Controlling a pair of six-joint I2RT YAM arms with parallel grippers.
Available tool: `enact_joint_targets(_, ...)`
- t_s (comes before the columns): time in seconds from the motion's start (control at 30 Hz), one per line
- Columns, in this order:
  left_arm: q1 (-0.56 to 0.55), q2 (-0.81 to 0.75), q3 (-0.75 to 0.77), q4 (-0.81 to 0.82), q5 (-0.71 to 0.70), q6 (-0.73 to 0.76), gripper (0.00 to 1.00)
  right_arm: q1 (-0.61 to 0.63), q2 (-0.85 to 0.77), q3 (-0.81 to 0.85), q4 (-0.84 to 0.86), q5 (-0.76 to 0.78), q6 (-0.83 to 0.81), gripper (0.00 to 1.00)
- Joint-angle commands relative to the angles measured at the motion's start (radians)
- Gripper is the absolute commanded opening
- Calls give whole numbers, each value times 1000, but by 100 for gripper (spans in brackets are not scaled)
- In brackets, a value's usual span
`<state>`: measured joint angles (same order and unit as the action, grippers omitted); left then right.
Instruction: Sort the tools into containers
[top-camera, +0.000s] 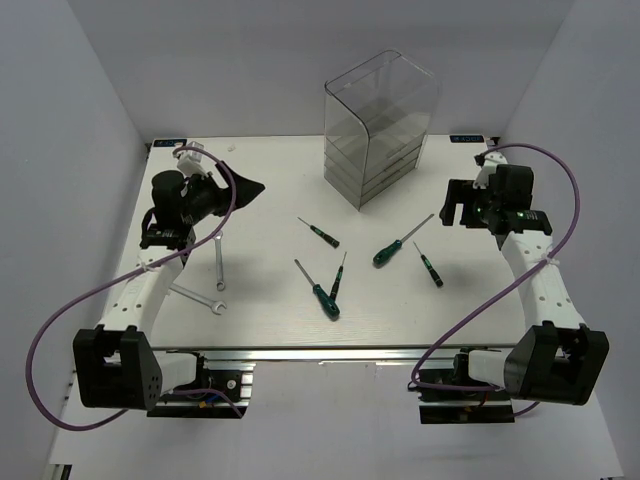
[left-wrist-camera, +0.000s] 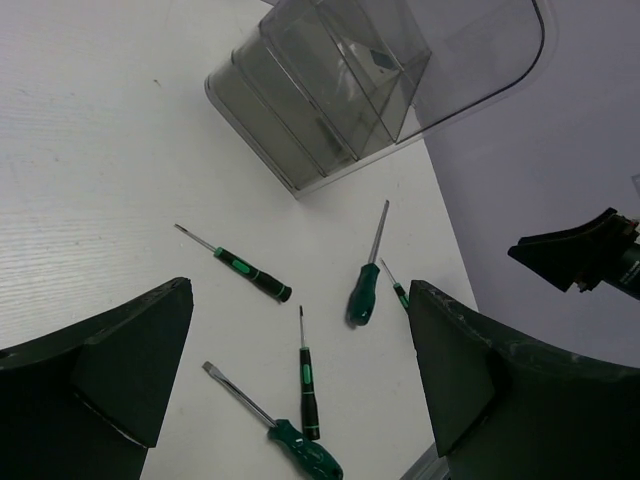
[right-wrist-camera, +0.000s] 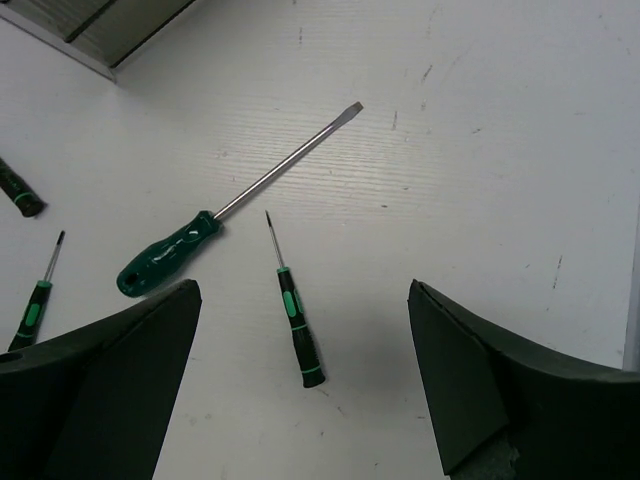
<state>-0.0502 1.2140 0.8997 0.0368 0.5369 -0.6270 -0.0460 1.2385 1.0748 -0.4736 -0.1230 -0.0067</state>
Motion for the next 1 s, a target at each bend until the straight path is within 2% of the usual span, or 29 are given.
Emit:
enact_joint_targets(0.0, 0, 1, 1, 38, 60, -31, 98, -12, -1, 36, -11, -116, -86, 89)
enact_joint_targets(0.17, 0, 30, -1, 69, 84, -73, 98, -8, 9, 60, -42, -256, -283, 89)
enact_joint_targets(0.23, 0, 39, 2, 74, 90, -82, 88, 3, -7, 37, 1, -266, -320, 89)
enact_joint_targets(0.27, 0, 50, 2, 81, 100, -86, 82, 8, -8, 33, -8, -291, -414, 89)
enact_joint_targets(0.3, 0, 58, 4, 86, 107, -89, 74, 12, -1, 33, -20, -334, -447, 89)
enact_joint_targets(0.33, 0, 65, 7, 89, 115, -95, 50, 12, 6, 40, -39, -348, -455, 89)
enact_joint_targets(0.4, 0, 90, 10, 89, 133, -102, 28, 12, 35, 59, -60, -418, -451, 89)
enact_joint_targets(0.43, -2, 96, 18, 90, 141, -106, 20, 12, 44, 68, -27, -406, -388, 89)
enact_joint_targets(0.47, -2, 105, 19, 87, 147, -109, 20, 0, 62, 63, 2, -405, -225, 89)
enact_joint_targets(0.5, -2, 110, 22, 89, 159, -112, 23, -15, 75, 59, 19, -447, -172, 89)
enact_joint_targets(0.53, -2, 113, 25, 90, 167, -122, 29, -29, 88, 50, 38, -495, -115, 87)
enact_joint_targets(0.57, -2, 116, 27, 86, 172, -126, 53, -57, 117, 45, 85, -570, -54, 82)
enact_joint_targets(0.6, -2, 117, 28, 86, 173, -128, 63, -72, 131, 36, 117, -613, 68, 78)
enact_joint_targets(0.63, -4, 116, 28, 87, 181, -129, 71, -86, 144, 24, 157, -669, 118, 74)
enact_joint_targets(0.67, -4, 114, 27, 90, 182, -129, 82, -100, 157, -2, 202, -719, 164, 63)
enact_joint_targets(0.7, -5, 111, 25, 91, 183, -129, 85, -115, 180, -16, 302, -797, 209, 59)
enact_joint_targets(0.77, -5, 102, 22, 92, 181, -129, 90, -120, 206, -29, 375, -845, 277, 57)
enact_joint_targets(0.9, -7, 94, 15, 95, 179, -131, 92, -118, 274, 0, 501, -831, 352, 66)
enact_joint_targets(0.97, -7, 82, -2, 129, 176, -152, 92, -117, 335, 36, 512, -823, 390, 68)
